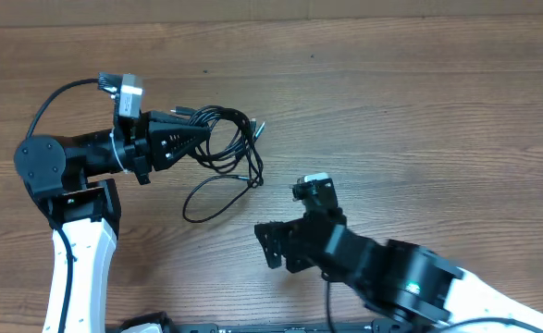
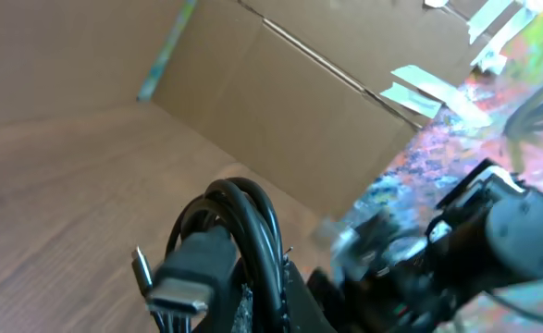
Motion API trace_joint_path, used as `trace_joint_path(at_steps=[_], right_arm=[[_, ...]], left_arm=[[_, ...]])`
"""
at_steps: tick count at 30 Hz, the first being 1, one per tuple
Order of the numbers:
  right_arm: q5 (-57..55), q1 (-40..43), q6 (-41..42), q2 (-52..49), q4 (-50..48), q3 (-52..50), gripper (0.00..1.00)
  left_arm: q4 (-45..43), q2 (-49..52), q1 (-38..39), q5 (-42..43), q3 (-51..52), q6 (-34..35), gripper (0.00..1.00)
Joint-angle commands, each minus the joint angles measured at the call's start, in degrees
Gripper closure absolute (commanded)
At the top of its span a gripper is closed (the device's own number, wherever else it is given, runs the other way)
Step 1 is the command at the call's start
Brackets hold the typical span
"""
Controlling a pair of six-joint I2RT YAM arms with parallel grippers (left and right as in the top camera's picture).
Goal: Untangle cables
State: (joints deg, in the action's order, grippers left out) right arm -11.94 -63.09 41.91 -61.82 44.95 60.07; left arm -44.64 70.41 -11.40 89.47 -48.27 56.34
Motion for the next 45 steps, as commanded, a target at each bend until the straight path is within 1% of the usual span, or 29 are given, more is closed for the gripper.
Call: trace_joint_path(at_steps=[1, 5, 8, 13, 19, 24, 28, 30, 33, 34, 36, 38, 39, 40, 41, 45], right_arm=[[3.02, 0.17, -8.26, 1.99, -2.16, 1.51, 0.07], [2.97, 1.03, -14.78, 0.42, -5.53, 1.4, 0.07], [1.68, 2.89, -16.76, -2.1, -6.8, 1.4, 0.09], [-2.03, 7.54, -16.72, -7.58, -6.78, 1.4, 0.18], [-0.48, 13.14, -16.76, -11.65, -10.01, 1.4, 0.23], [3.69, 13.99, -16.94, -12.83, -13.73, 1.4, 0.24], [4.37, 13.99, -16.94, -12.87, -14.75, 1.4, 0.24], [4.33, 13.99, -16.94, -13.33, -15.37, 1.4, 0.32], [4.07, 14.29, -16.94, -15.21, -17.09, 1.4, 0.4], [4.11, 14.43, -16.94, -16.02, -17.62, 1.4, 0.45], [4.11, 14.49, -16.94, -17.57, -18.75, 1.4, 0.53], [4.11, 14.56, -16.94, -18.62, -19.8, 1.4, 0.68], [4.09, 14.58, -16.94, -18.84, -20.13, 1.4, 0.78], [4.09, 14.6, -16.94, -18.84, -20.41, 1.4, 0.9], [4.09, 14.6, -16.94, -18.8, -20.65, 1.44, 0.96], [4.11, 14.75, -16.94, -17.22, -20.44, 1.51, 0.96]], left_arm=[[4.52, 0.46, -0.2, 1.11, -0.68, -1.46, 0.96], [11.19, 0.46, -0.15, 1.11, -0.68, -1.33, 0.96], [12.94, 0.46, -0.15, 1.11, -0.68, 1.29, 0.96], [12.92, 0.42, -0.15, 1.14, -0.68, 5.66, 0.96], [12.94, 0.39, -0.11, 1.14, -0.68, 8.5, 0.96], [12.94, 0.42, -0.02, 1.14, -0.68, 8.48, 0.96], [12.92, 0.42, 0.55, 1.09, -0.68, 10.43, 0.96], [12.92, 0.42, 1.01, 1.11, -0.68, 10.54, 0.96], [12.9, 0.42, 1.16, 1.11, -0.68, 10.56, 0.96], [12.92, 0.42, 1.16, 1.11, -0.68, 10.56, 0.96], [12.92, 0.42, 1.16, 1.11, -0.68, 10.56, 0.96], [12.92, 0.42, 1.16, 1.11, -0.68, 10.56, 0.96], [12.92, 0.42, 1.16, 1.11, -0.68, 10.54, 0.96], [12.92, 0.42, 1.16, 1.11, -0.68, 10.51, 0.96], [12.92, 0.42, 1.16, 1.11, -0.68, 10.51, 0.96], [12.94, 0.42, 1.2, 1.11, -0.68, 7.98, 0.96]])
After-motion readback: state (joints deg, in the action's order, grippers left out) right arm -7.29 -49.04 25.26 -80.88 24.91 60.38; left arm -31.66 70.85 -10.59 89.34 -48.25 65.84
